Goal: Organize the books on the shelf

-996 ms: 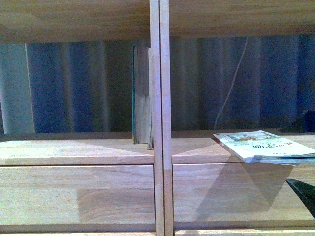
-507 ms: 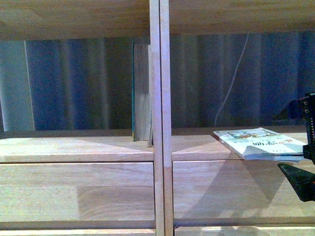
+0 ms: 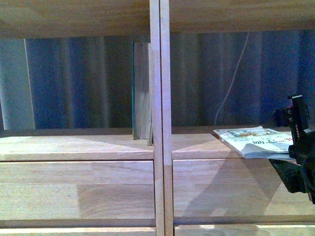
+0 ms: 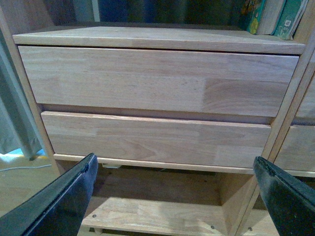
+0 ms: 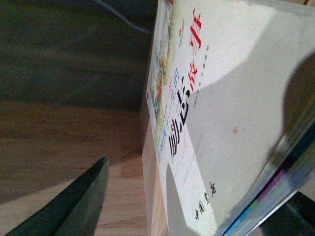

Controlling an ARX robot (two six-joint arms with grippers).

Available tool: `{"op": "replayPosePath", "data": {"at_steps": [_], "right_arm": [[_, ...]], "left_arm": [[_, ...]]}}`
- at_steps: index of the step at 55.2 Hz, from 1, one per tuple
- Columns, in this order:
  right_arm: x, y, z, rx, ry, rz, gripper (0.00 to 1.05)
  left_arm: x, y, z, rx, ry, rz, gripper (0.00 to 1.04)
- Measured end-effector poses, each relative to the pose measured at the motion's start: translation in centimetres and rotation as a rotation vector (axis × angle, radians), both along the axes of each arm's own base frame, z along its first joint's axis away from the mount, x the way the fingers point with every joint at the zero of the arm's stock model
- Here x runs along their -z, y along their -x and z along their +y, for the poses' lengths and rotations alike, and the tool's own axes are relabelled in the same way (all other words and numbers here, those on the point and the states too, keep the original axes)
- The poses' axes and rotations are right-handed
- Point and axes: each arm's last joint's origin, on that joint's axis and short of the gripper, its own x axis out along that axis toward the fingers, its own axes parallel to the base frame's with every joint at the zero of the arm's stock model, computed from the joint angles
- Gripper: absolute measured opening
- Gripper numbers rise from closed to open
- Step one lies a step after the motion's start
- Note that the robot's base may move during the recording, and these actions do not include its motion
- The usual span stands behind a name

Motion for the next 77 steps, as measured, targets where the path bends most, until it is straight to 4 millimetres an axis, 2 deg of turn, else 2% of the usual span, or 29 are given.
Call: {"op": "replayPosePath", "data": {"at_steps": [9, 23, 40, 45, 51, 55, 61, 66, 77], "right_arm": [[-0.2, -0.1, 0.1, 0.002, 0.040, -0.005, 0.46], [0.1, -0.3, 0.1, 0.014, 0.080, 0.026, 0.09], [-0.1, 0.1, 0.0, -0.008, 0.079, -0.029, 0.07], [-0.1, 1.1, -0.4, -0.030, 0.070, -0.050, 0.07], [-1.4, 3.3, -1.6, -0.044, 0.063, -0.121, 0.07], [-2.9, 4.7, -2.5, -0.045, 0.063, -0.189, 0.07], [-5.0, 6.6, -3.1, -0.066, 0.067, -0.281, 0.07], [-6.5, 7.9, -3.4, -0.095, 0.074, -0.351, 0.07], [-8.9, 9.4, -2.4, -0.216, 0.096, -0.462, 0.07]], "left_arm": [[0.0, 0.0, 0.0, 0.000, 0.000, 0.000, 0.97], [0.0, 0.0, 0.0, 0.000, 0.000, 0.000, 0.97], [0.0, 0.0, 0.0, 0.000, 0.000, 0.000, 0.97], [0.0, 0.0, 0.0, 0.000, 0.000, 0.000, 0.97], [0.0, 0.0, 0.0, 0.000, 0.000, 0.000, 0.97], [-0.8, -0.5, 0.2, 0.188, 0.051, -0.056, 0.97], [-1.7, -2.0, 1.4, 0.344, 0.108, -0.075, 0.97], [-3.0, -3.8, 2.1, 0.395, 0.152, -0.083, 0.97], [-6.3, -8.9, 2.7, 0.507, 0.311, -0.044, 0.97]]}}
